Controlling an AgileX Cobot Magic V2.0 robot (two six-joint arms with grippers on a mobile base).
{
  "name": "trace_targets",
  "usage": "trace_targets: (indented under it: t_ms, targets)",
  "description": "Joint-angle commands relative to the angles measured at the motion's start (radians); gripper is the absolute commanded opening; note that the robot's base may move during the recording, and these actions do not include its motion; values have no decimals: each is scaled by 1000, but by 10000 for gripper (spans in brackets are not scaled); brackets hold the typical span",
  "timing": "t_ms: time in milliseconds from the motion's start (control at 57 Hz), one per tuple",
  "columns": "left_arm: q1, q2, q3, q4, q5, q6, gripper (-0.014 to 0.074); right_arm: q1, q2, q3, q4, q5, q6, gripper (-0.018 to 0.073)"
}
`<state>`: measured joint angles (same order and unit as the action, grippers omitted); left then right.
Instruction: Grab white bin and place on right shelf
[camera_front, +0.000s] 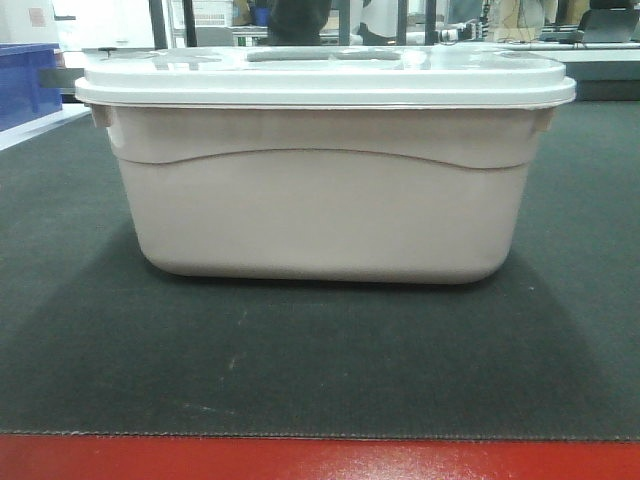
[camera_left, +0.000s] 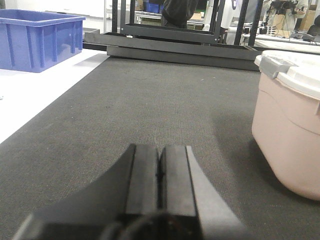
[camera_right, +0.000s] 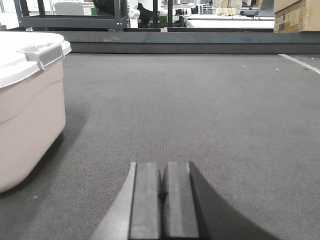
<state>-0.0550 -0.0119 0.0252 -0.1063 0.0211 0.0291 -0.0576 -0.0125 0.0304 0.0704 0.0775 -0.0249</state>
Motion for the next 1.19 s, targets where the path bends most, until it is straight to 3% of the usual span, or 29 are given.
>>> trace_targets:
  t_ms: [0,386,719,964,1175]
  targets:
    - [-2,-14,11,-7,-86,-9,-119,1,-19,-24,2,-90,-3,74]
    - [-2,-14,11,-7,-86,-9,-119,1,-19,-24,2,-90,-3,74]
    - [-2,-14,11,-18,-102,-9,-119,1,-19,-24,2,-178,-3,74]
    - [-2,-8,-30,-96,-228,-9,-118,1,-19,-68,34,-313,-3,74]
    - [-4,45,-291,-19,6,-9,-97,1,9,-269,37,-229,-3,74]
